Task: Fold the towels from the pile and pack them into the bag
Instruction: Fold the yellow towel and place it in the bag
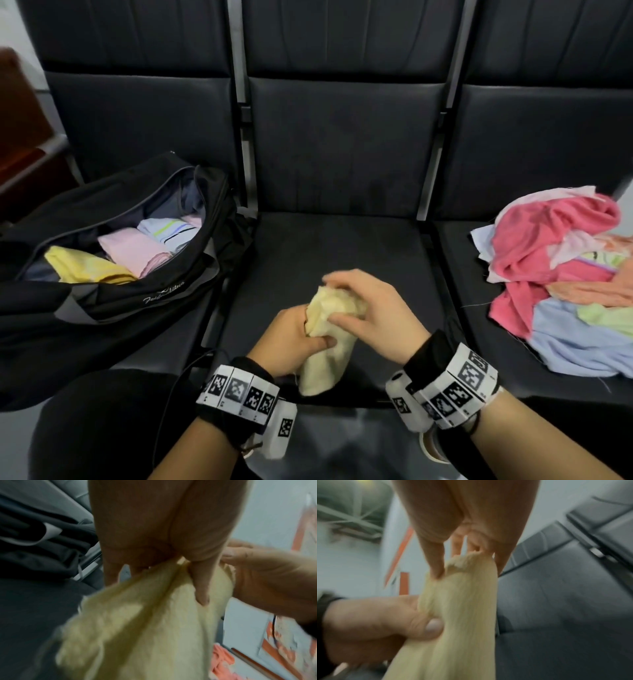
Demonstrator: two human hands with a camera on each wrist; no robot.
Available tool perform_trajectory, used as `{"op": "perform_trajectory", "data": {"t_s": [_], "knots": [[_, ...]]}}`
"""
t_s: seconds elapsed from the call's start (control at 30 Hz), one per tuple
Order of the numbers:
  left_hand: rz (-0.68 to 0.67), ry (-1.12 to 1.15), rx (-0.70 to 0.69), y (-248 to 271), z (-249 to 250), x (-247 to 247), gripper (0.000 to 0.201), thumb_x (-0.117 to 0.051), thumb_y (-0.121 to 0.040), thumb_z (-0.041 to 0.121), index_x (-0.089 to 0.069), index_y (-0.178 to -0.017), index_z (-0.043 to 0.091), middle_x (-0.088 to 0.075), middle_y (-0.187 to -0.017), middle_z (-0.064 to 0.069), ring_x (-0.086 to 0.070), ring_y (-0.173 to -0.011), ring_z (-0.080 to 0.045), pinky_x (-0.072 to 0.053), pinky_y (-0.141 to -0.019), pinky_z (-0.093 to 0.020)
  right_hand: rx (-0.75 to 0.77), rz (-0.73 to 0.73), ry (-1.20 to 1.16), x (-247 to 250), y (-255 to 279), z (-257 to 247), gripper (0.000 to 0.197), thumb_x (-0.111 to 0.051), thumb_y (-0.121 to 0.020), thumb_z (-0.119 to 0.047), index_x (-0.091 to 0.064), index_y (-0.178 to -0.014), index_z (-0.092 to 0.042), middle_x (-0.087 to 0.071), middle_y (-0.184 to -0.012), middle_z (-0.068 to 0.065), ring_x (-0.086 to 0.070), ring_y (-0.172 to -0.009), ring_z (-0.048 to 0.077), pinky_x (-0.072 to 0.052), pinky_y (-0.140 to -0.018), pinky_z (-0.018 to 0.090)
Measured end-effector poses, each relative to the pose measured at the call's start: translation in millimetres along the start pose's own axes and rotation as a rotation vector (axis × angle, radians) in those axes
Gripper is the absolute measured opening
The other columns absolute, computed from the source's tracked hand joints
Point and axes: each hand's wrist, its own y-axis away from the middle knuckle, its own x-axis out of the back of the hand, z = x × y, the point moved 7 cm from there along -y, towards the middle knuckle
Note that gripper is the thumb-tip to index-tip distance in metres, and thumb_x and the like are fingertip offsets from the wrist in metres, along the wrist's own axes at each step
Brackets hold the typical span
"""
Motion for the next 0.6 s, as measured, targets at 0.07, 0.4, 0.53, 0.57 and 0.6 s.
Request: {"op": "perform_trajectory", "data": {"t_s": [0.07,0.4,0.53,0.57,0.6], "knots": [[0.029,0.219,0.023,1,-1,4,0.029,-0.079,-0.082,0.004,-0.069,-0.109,0.007,-0.077,-0.103,-0.007,-0.073,-0.099,-0.023,-0.058,-0.089,-0.046,-0.199,0.110,-0.223,1,7,25,0.069,-0.079,-0.073,-0.040,-0.047,-0.133,-0.045,-0.060,-0.122,-0.018,-0.059,-0.117,0.006,-0.048,-0.097,0.027],[0.047,0.614,0.054,-5,-8,18,0.027,-0.077,-0.083,0.023,-0.072,-0.109,0.029,-0.076,-0.111,-0.007,-0.073,-0.104,-0.024,-0.058,-0.078,-0.028,-0.467,-0.029,-0.575,-43,10,47,0.043,-0.081,-0.077,-0.029,-0.065,-0.115,-0.015,-0.074,-0.110,0.006,-0.071,-0.102,0.024,-0.057,-0.090,0.052],[0.201,0.677,0.055,-4,-15,68,0.041,-0.080,-0.077,0.028,-0.066,-0.115,0.027,-0.075,-0.114,-0.003,-0.071,-0.108,-0.022,-0.059,-0.084,-0.037,-0.424,-0.121,-0.563,-52,-40,13,0.034,-0.077,-0.085,-0.020,-0.064,-0.115,-0.011,-0.074,-0.111,0.007,-0.072,-0.102,0.024,-0.058,-0.089,0.049],[0.251,0.688,0.056,-2,-18,85,0.048,-0.081,-0.074,0.030,-0.063,-0.119,0.024,-0.074,-0.115,-0.003,-0.071,-0.109,-0.023,-0.058,-0.088,-0.040,-0.411,-0.143,-0.556,-57,-55,4,0.033,-0.076,-0.086,-0.020,-0.064,-0.116,-0.011,-0.074,-0.111,0.007,-0.072,-0.102,0.025,-0.058,-0.089,0.049],[0.296,0.696,0.055,2,-22,103,0.055,-0.081,-0.073,0.032,-0.061,-0.122,0.022,-0.074,-0.116,-0.003,-0.070,-0.110,-0.023,-0.057,-0.091,-0.043,-0.401,-0.164,-0.547,-64,-71,-6,0.033,-0.076,-0.086,-0.021,-0.064,-0.115,-0.011,-0.074,-0.111,0.006,-0.072,-0.102,0.024,-0.058,-0.089,0.049]]}}
